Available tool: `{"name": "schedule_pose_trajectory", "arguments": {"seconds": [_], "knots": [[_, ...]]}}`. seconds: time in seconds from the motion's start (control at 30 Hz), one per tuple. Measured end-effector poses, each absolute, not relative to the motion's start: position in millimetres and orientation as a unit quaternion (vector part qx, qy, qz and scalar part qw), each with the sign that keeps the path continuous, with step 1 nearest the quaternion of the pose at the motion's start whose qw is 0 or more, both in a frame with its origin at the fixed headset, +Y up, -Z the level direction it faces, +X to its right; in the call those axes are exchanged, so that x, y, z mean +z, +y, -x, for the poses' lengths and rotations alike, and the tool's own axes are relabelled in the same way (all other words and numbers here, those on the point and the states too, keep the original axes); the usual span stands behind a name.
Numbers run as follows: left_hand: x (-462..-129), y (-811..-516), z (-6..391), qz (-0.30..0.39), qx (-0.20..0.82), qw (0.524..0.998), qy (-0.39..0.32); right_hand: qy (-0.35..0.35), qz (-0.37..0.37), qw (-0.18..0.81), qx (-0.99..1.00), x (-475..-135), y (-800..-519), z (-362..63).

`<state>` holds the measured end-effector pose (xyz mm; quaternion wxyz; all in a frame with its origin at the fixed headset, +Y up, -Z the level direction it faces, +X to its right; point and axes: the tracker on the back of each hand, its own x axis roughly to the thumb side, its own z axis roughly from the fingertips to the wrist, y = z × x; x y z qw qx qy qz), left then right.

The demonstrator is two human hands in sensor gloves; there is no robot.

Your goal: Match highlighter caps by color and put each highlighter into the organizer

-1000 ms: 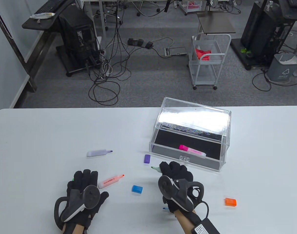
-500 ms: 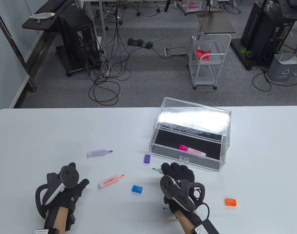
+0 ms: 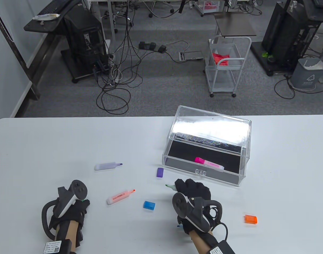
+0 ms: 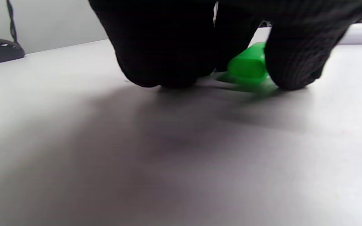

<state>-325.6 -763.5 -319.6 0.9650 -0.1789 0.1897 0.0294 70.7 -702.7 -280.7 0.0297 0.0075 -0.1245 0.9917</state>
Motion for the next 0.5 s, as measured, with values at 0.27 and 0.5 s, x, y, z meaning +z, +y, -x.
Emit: {"name": "schedule_pose_trajectory", "arguments": {"seconds": [0.27, 0.5], "knots": [[-315.6, -756.3, 316.7, 0.163, 0.000, 0.974, 0.156, -0.123, -0.006, 0.030, 0.992, -280.3, -702.0, -71.3], [-304.3, -721.5, 287.5, 0.114, 0.122, 0.983, 0.074, -0.106, -0.022, 0.046, 0.993, -283.3, -705.1, -71.9]]}}
